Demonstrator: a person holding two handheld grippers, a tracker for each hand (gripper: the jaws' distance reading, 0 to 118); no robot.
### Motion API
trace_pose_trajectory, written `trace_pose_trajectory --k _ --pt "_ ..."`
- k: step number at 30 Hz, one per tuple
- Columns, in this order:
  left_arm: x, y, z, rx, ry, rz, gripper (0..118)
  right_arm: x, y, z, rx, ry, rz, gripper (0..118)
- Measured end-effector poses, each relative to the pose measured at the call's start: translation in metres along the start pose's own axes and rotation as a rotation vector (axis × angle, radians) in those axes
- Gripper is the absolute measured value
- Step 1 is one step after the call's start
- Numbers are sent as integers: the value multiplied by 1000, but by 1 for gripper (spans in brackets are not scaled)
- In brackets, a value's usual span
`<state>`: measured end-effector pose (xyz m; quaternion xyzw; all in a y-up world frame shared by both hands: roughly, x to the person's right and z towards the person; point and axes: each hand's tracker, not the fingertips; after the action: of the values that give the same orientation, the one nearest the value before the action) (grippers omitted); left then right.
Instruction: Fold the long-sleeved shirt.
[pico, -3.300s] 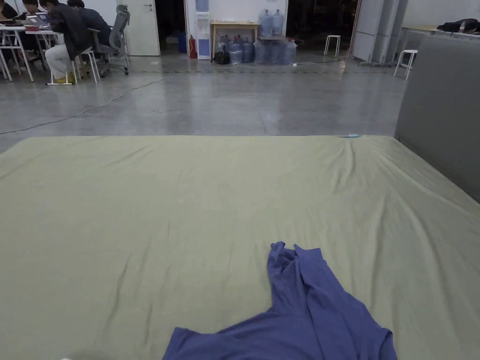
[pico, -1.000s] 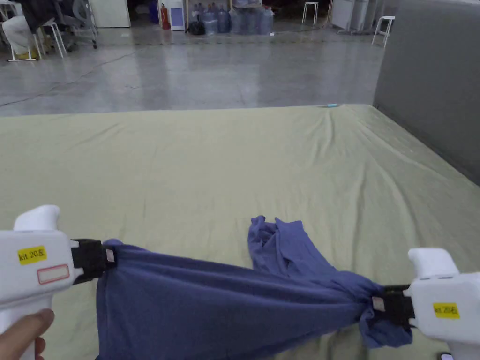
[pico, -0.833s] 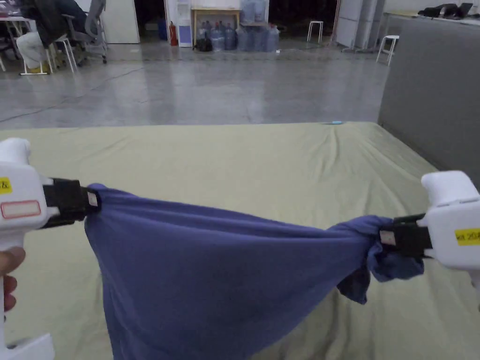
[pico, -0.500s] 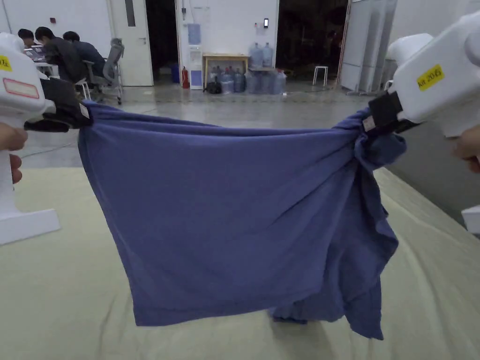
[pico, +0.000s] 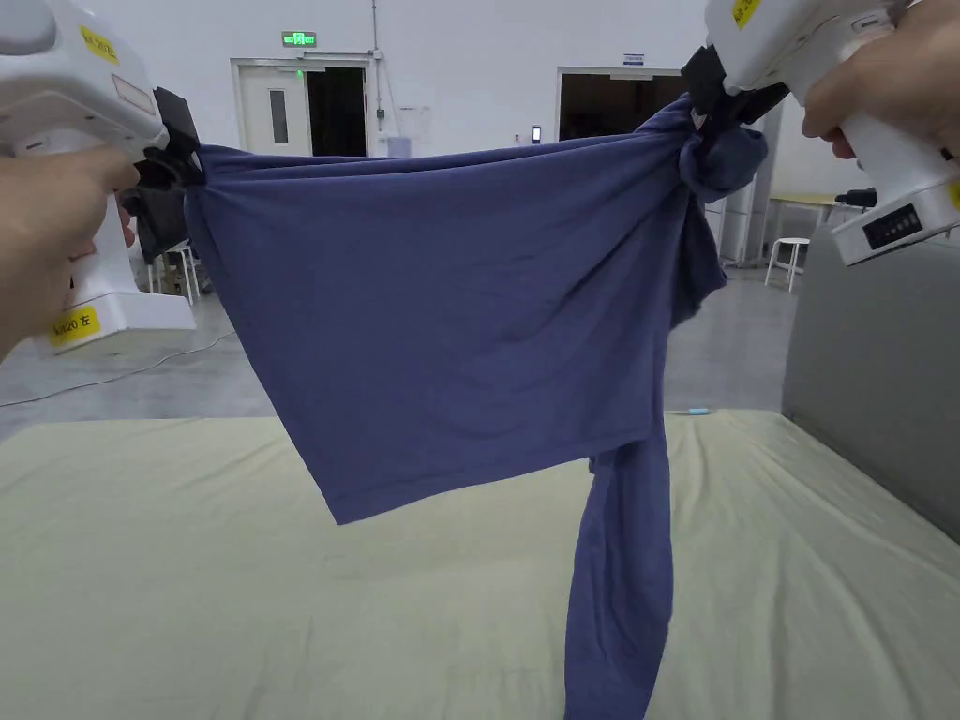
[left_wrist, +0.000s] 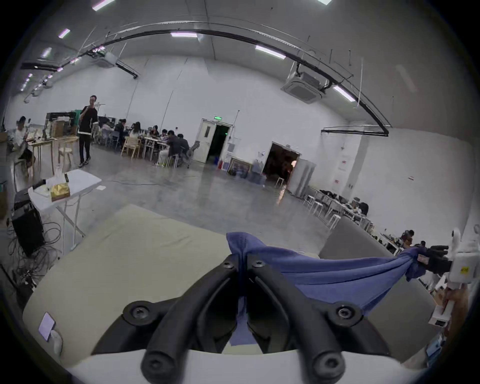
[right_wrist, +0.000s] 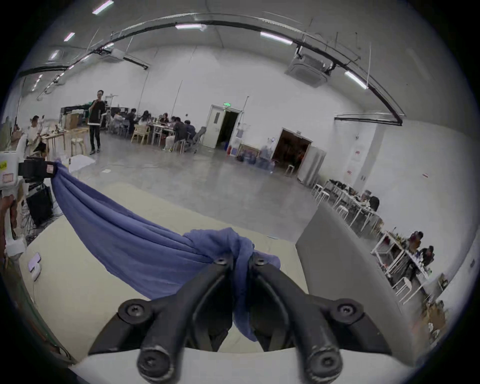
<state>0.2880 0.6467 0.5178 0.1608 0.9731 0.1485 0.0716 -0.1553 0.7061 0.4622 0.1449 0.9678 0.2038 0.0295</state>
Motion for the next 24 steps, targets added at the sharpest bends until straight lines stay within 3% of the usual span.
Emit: trace_pose_trajectory --k 6,13,16,24 --pt "-24 -54 -45 -136 31 -86 0 -16 -79 -63 -145 33 25 6" --pt "-64 -221 -72 -418 60 -143 0 -69 -256 -127 -397 131 101 6" --pt "-85 -283 -63 -526 48 -120 0 -82 -323 -121 -441 170 85 6" --pt "-130 -418 61 -680 3 -40 0 -105 -485 -26 -531 309 -10 6"
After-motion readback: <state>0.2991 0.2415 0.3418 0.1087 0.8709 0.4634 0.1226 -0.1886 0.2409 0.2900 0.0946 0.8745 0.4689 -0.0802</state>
